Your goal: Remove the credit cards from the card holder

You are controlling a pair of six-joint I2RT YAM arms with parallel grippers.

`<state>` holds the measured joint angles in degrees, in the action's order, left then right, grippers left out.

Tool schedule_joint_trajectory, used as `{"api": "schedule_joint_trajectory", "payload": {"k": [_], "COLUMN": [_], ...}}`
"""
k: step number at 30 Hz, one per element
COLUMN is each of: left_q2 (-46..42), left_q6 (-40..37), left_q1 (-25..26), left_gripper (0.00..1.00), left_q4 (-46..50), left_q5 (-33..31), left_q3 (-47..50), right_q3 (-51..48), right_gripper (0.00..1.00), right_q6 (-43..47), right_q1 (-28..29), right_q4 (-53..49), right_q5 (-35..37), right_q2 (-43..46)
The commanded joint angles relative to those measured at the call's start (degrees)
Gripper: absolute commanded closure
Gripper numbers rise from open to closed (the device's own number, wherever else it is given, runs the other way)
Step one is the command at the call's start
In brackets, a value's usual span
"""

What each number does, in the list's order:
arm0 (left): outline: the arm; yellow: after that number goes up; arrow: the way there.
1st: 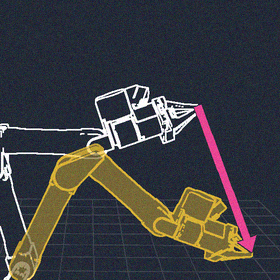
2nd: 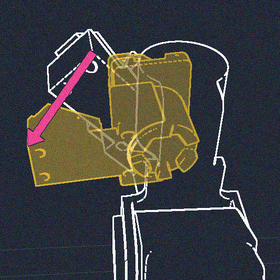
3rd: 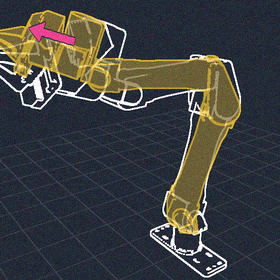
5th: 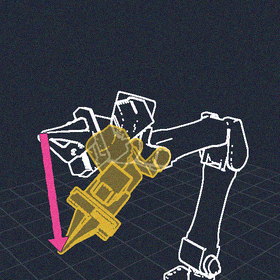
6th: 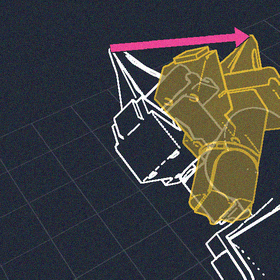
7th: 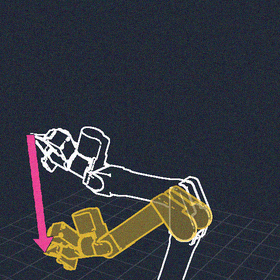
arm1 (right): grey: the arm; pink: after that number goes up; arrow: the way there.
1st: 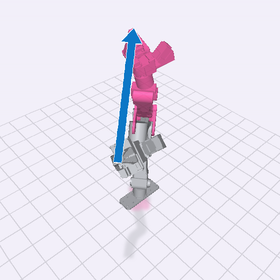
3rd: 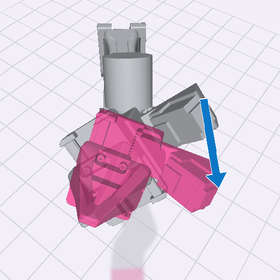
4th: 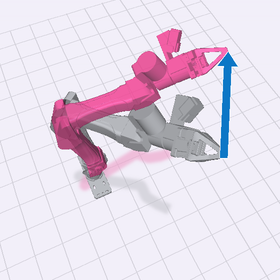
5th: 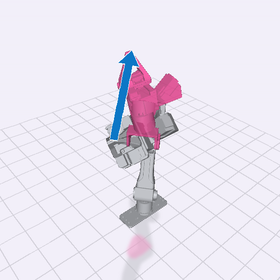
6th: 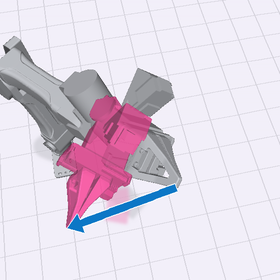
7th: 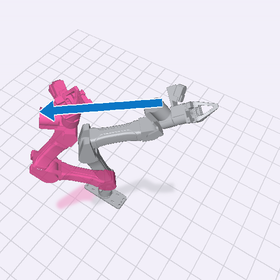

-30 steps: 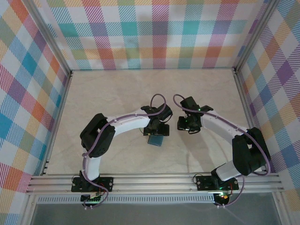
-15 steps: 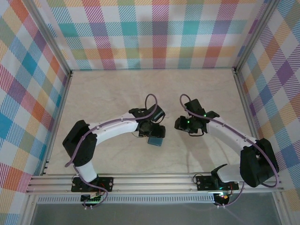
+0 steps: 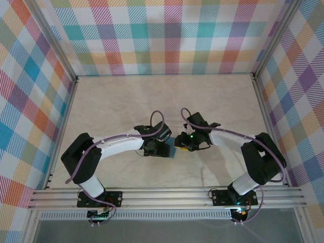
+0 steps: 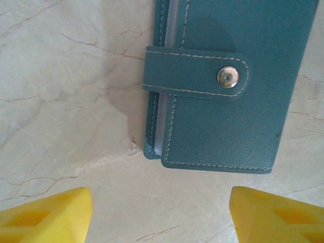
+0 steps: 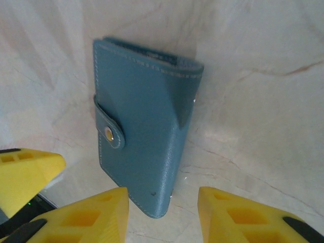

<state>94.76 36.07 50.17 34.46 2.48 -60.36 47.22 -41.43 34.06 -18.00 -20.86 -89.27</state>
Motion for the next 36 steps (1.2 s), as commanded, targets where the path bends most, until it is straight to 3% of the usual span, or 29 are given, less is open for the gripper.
{"api": "schedule_joint_trajectory", "payload": {"k": [1,7,16,22,29,36], "left_q2": [-2.11,-1.09,3.98,6.64,5.76,4.31], "left_q6": [-1.47,-2.98,-5.09,-5.22,-3.72,-2.61], "left_q1": [-2.52,-5.49,-8.97,-10.05,-10.19,-10.18], "left_gripper": [0.29,0.3,0.32,0.3,0.41,0.49], "left_q4": [-3.9,-10.63,-12.58,-15.67,-23.55,-24.7], "left_q5": [3.61,12.68,15.75,18.99,24.39,25.87], "left_q3": [1.38,1.55,-0.66,0.46,4.18,5.57], "right_q3": [-0.89,-2.52,-1.41,-0.29,-0.11,-3.64], "right_gripper": [0.58,0.6,0.6,0.59,0.61,0.7], "right_q6": [-1.77,-3.38,-5.76,-5.8,-6.65,-11.06], "right_q1": [0.64,0.65,0.62,0.39,0.21,0.19], "right_q4": [0.66,7.89,8.99,11.84,17.44,26.86], "right_q5": [0.16,-2.9,2.78,1.27,-3.75,-9.09], "right_q2": [-1.03,-3.01,-3.85,-6.41,-9.64,-10.46]}}
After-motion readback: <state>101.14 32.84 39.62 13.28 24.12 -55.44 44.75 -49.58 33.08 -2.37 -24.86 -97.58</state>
